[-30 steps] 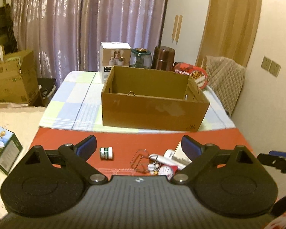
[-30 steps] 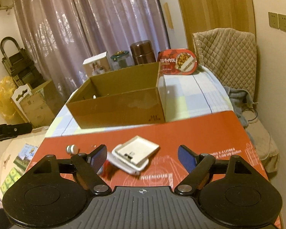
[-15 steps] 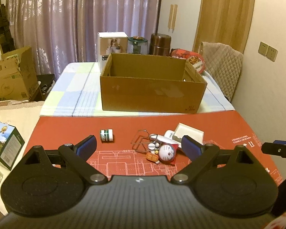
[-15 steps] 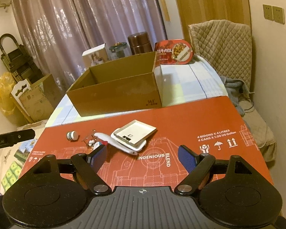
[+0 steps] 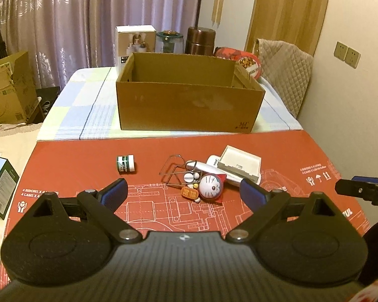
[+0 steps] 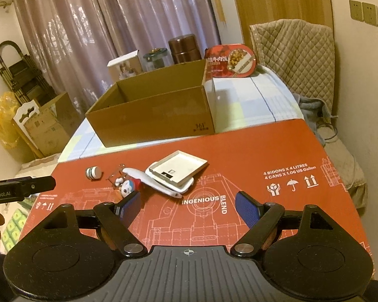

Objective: Organize rigid objects
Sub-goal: 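Move both tools back over the mat of remaining items, then grasp the metal wire rack with the left tool while the right tool grasps the white remote, then lift the wire rack and white remote and carry both toward the cardboard box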

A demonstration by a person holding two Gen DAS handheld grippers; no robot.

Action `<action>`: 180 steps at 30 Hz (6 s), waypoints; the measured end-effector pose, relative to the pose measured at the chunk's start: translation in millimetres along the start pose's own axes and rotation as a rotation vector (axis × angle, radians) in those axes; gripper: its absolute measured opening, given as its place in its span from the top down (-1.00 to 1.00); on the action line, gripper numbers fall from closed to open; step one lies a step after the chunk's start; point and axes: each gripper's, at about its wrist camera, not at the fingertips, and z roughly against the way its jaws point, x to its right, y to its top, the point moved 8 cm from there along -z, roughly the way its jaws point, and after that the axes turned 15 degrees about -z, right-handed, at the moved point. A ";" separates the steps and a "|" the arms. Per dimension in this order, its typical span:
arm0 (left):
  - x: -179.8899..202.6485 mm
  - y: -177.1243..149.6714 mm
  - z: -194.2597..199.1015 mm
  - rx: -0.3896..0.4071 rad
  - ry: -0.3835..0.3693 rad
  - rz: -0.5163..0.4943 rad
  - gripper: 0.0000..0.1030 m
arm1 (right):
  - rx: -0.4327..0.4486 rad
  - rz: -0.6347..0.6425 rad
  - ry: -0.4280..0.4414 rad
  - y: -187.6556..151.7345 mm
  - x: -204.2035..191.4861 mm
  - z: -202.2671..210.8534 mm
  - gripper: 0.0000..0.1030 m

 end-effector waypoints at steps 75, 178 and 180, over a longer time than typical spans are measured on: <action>43.9 -31.8 -140.5 -0.115 -0.140 -0.323 0.31 | -0.224 0.230 0.097 -33.8 -13.7 -158.6 0.17; -62.5 -9.6 -123.9 0.001 -0.032 0.016 0.52 | -0.151 0.473 0.115 -49.6 -80.5 -233.6 0.33; -61.9 -5.5 -121.2 0.010 -0.027 0.009 0.52 | -0.134 0.454 0.124 -47.3 -83.0 -227.7 0.33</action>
